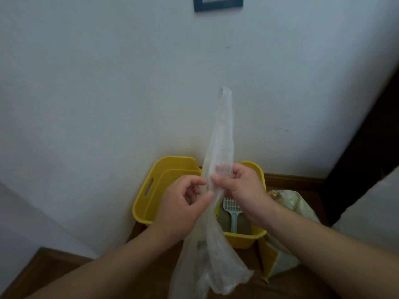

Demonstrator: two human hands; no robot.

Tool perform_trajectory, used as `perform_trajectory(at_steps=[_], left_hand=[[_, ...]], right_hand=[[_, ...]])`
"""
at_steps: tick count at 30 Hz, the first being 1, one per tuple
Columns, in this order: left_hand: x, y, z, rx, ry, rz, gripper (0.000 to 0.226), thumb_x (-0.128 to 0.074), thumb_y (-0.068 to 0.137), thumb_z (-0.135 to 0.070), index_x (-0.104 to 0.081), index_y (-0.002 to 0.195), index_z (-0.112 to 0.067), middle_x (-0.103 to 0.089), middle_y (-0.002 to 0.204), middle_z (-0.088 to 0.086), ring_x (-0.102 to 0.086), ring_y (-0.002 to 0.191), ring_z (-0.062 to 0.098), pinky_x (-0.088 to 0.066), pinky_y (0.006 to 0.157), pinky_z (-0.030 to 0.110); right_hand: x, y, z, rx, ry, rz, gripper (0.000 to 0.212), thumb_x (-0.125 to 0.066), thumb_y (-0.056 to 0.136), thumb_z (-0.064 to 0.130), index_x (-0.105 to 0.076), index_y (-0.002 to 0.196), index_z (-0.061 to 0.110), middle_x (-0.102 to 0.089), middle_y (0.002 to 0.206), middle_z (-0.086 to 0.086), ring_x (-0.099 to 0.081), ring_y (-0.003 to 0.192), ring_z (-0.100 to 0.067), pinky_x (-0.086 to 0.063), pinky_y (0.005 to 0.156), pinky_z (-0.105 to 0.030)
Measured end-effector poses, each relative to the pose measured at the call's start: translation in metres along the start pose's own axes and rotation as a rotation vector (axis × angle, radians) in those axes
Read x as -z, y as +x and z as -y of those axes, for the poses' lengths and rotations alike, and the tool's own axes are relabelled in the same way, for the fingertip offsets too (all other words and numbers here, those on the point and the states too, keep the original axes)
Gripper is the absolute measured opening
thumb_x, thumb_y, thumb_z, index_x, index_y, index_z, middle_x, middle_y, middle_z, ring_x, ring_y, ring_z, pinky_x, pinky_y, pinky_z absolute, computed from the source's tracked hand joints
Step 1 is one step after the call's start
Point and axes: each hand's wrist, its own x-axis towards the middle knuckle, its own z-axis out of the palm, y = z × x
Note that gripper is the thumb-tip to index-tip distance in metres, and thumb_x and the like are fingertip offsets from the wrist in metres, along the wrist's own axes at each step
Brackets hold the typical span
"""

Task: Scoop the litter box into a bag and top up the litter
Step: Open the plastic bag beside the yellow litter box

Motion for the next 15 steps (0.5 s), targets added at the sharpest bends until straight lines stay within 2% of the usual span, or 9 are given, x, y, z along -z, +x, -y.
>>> perform_trajectory(at_steps=[3,5,6,8,10,12,15], left_hand=[[0.014,0.014,0.007,0.061,-0.027,-0.042,0.021,-0.065,0.077,-0.041,-0.064,0.098,-0.039,-0.064,0.084,-0.015,-0.058,0.072,0.005,-0.047,0.064,0.022],[0.020,0.023,0.014,0.075,-0.009,0.011,0.038,-0.066,0.072,-0.043,-0.059,0.108,-0.052,-0.065,0.103,-0.019,-0.063,0.088,0.009,-0.054,0.072,0.033],[0.022,0.027,0.018,0.073,-0.017,0.052,0.047,-0.067,0.070,-0.041,-0.057,0.115,-0.053,-0.064,0.113,-0.016,-0.063,0.100,0.010,-0.055,0.080,0.041],[0.023,0.033,0.023,0.061,-0.057,0.164,0.061,-0.069,0.072,-0.034,-0.052,0.130,-0.045,-0.059,0.133,-0.009,-0.054,0.125,0.012,-0.047,0.101,0.049],[0.020,0.038,0.021,0.075,-0.160,0.280,0.069,-0.068,0.076,-0.029,-0.046,0.142,-0.029,-0.054,0.143,-0.004,-0.047,0.136,0.015,-0.038,0.111,0.047],[0.016,0.039,0.017,0.143,-0.334,0.346,0.068,-0.068,0.080,-0.021,-0.043,0.142,-0.011,-0.058,0.139,0.009,-0.056,0.127,0.019,-0.046,0.104,0.039],[0.006,0.037,0.011,0.189,-0.419,0.330,0.050,-0.065,0.077,-0.007,-0.050,0.124,-0.003,-0.065,0.100,0.021,-0.064,0.085,0.019,-0.055,0.076,0.027]], right_hand=[[0.006,-0.009,0.000,-0.041,-0.028,0.095,0.021,-0.067,0.084,-0.007,-0.068,0.105,-0.002,-0.075,0.086,-0.013,-0.071,0.072,-0.020,-0.060,0.064,-0.030],[0.012,-0.017,0.000,-0.064,-0.075,0.161,0.023,-0.068,0.084,-0.005,-0.068,0.108,-0.004,-0.075,0.093,-0.017,-0.071,0.080,-0.026,-0.060,0.071,-0.035],[0.015,-0.020,-0.001,-0.073,-0.093,0.197,0.025,-0.068,0.084,-0.004,-0.067,0.109,-0.004,-0.074,0.098,-0.020,-0.071,0.084,-0.028,-0.059,0.074,-0.037],[0.020,-0.028,-0.002,-0.097,-0.115,0.253,0.028,-0.069,0.084,-0.004,-0.067,0.112,-0.004,-0.072,0.105,-0.024,-0.070,0.090,-0.030,-0.058,0.080,-0.040],[0.026,-0.035,-0.003,-0.120,-0.125,0.290,0.027,-0.069,0.082,-0.004,-0.069,0.109,0.000,-0.073,0.103,-0.021,-0.071,0.089,-0.027,-0.057,0.081,-0.038],[0.033,-0.041,-0.004,-0.140,-0.112,0.305,0.027,-0.071,0.079,-0.003,-0.070,0.106,0.002,-0.074,0.101,-0.019,-0.071,0.087,-0.025,-0.057,0.080,-0.037],[0.045,-0.047,-0.004,-0.158,-0.101,0.279,0.033,-0.076,0.073,-0.004,-0.068,0.105,-0.005,-0.072,0.102,-0.022,-0.070,0.087,-0.028,-0.057,0.081,-0.037]])
